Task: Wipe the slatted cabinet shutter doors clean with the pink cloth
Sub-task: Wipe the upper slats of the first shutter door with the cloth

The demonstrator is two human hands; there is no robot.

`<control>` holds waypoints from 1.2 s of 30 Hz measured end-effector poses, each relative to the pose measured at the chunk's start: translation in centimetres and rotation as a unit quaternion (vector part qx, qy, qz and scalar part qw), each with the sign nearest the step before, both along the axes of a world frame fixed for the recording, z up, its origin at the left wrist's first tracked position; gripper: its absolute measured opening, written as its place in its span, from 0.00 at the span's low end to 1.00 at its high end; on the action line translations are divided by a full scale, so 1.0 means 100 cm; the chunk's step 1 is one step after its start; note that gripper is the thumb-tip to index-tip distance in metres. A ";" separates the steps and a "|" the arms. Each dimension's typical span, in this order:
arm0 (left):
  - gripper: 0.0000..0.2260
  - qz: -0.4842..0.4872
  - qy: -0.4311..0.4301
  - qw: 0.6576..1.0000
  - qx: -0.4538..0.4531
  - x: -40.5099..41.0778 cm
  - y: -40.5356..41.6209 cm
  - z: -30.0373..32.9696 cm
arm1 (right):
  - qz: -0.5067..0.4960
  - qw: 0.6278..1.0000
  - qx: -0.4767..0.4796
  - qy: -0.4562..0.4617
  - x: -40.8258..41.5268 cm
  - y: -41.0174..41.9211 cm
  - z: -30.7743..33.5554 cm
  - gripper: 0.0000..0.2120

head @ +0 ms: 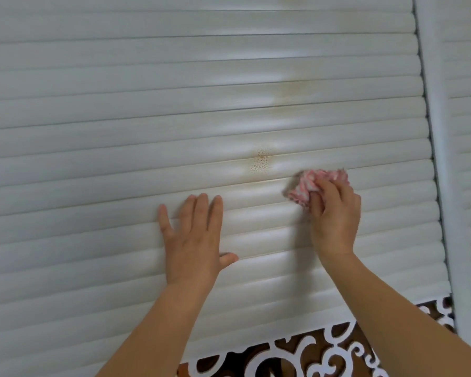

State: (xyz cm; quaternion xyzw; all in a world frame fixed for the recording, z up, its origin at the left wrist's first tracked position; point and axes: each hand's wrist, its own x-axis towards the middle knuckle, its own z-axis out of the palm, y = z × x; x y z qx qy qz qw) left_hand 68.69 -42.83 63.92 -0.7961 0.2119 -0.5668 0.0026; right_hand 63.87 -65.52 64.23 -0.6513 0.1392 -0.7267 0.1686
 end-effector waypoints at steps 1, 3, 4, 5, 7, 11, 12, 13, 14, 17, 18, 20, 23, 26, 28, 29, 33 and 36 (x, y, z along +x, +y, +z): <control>0.51 -0.013 0.002 1.000 -0.005 0.002 0.002 0.002 | -0.018 1.000 0.009 -0.007 0.005 0.006 0.004 0.16; 0.51 -0.028 0.007 1.000 -0.012 0.005 0.006 0.004 | -0.031 0.999 -0.015 -0.018 0.016 0.023 0.010 0.17; 0.51 -0.039 0.007 0.999 -0.012 0.007 0.007 0.004 | -0.044 0.998 -0.041 -0.021 0.021 0.033 0.012 0.16; 0.51 -0.052 0.004 0.999 -0.013 0.009 0.008 0.004 | -0.057 0.995 -0.073 -0.023 0.025 0.044 0.014 0.15; 0.53 -0.070 -0.004 0.997 -0.015 0.012 0.009 0.004 | -0.076 0.987 -0.138 -0.029 0.032 0.065 0.016 0.13; 0.58 -0.090 0.000 0.996 -0.020 0.015 0.018 0.005 | -0.098 0.973 -0.208 0.003 0.044 0.108 0.016 0.12; 0.58 -0.096 0.002 0.995 -0.020 0.016 0.020 0.005 | -0.101 0.969 -0.224 0.008 0.046 0.116 0.016 0.12; 0.58 -0.102 0.003 0.995 -0.020 0.016 0.021 0.006 | -0.099 0.965 -0.241 0.010 0.048 0.121 0.017 0.12; 0.58 -0.105 0.005 0.994 -0.020 0.016 0.021 0.006 | -0.097 0.961 -0.260 0.011 0.048 0.123 0.019 0.13; 0.61 -0.101 0.011 0.995 -0.017 0.016 0.021 0.005 | -0.112 0.941 -0.320 0.017 0.042 0.108 0.023 0.13; 0.62 -0.098 0.013 0.995 -0.018 0.016 0.021 0.004 | -0.119 0.938 -0.326 0.018 0.039 0.098 0.024 0.14; 0.62 -0.093 0.017 0.995 -0.020 0.015 0.020 0.005 | -0.123 0.943 -0.307 0.022 0.032 0.073 0.024 0.14; 0.60 -0.083 0.020 0.996 -0.012 0.015 0.020 0.005 | -0.131 0.959 -0.249 0.029 0.021 0.034 0.020 0.13; 0.57 -0.071 0.025 0.997 0.000 0.016 0.020 0.006 | -0.123 0.974 -0.190 0.017 0.012 0.008 0.017 0.11; 0.56 -0.068 0.027 0.997 0.004 0.016 0.020 0.006 | -0.112 0.986 -0.125 0.006 0.009 0.000 0.016 0.12; 0.56 -0.067 0.028 0.997 0.006 0.016 0.020 0.006 | -0.104 0.992 -0.076 -0.002 0.008 -0.002 0.016 0.12; 0.56 -0.072 0.031 0.997 0.005 0.016 0.020 0.005 | -0.038 0.989 0.136 -0.052 0.010 0.004 0.029 0.13; 0.55 -0.083 0.025 0.996 0.007 0.017 0.021 0.004 | -0.006 0.982 0.162 -0.101 0.013 0.024 0.042 0.16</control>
